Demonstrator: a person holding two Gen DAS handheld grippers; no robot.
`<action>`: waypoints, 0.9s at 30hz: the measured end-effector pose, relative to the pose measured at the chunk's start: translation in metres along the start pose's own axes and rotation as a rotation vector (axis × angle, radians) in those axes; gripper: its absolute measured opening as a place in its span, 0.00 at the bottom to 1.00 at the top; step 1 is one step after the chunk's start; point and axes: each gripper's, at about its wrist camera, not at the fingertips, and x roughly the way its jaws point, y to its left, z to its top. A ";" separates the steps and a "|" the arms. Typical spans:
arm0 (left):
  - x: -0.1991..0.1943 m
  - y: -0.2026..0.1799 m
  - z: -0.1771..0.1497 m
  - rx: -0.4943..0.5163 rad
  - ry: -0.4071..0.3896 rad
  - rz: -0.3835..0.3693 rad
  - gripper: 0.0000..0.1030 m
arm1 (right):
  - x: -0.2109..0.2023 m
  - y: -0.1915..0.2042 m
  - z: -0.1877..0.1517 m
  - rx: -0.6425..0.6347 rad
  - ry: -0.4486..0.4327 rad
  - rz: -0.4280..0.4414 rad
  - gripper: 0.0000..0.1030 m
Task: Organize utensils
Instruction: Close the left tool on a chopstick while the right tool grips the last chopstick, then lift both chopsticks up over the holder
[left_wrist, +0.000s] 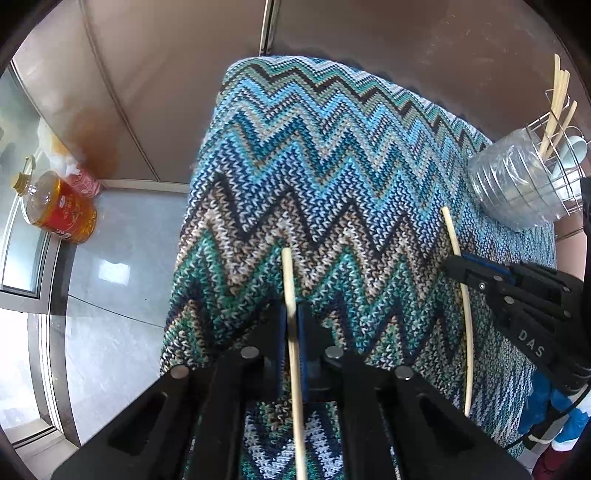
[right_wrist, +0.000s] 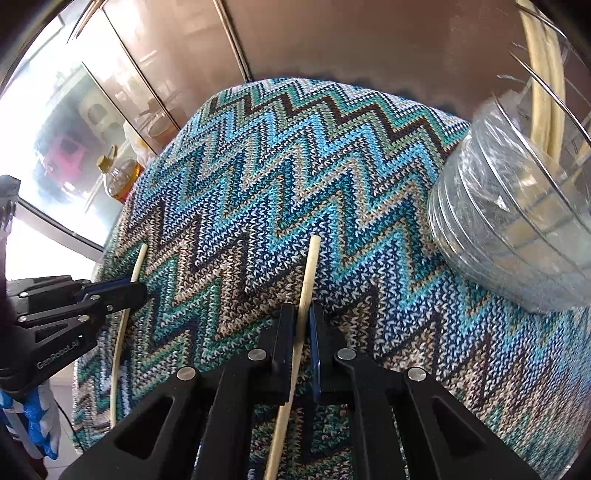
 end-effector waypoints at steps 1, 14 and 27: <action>-0.001 0.001 0.000 -0.002 -0.004 0.002 0.04 | -0.003 -0.003 -0.003 0.004 -0.005 0.008 0.06; -0.052 0.001 -0.023 -0.028 -0.155 0.013 0.04 | -0.082 -0.012 -0.059 0.041 -0.237 0.199 0.05; -0.128 -0.022 -0.055 -0.024 -0.339 -0.069 0.04 | -0.168 -0.027 -0.119 0.096 -0.495 0.304 0.05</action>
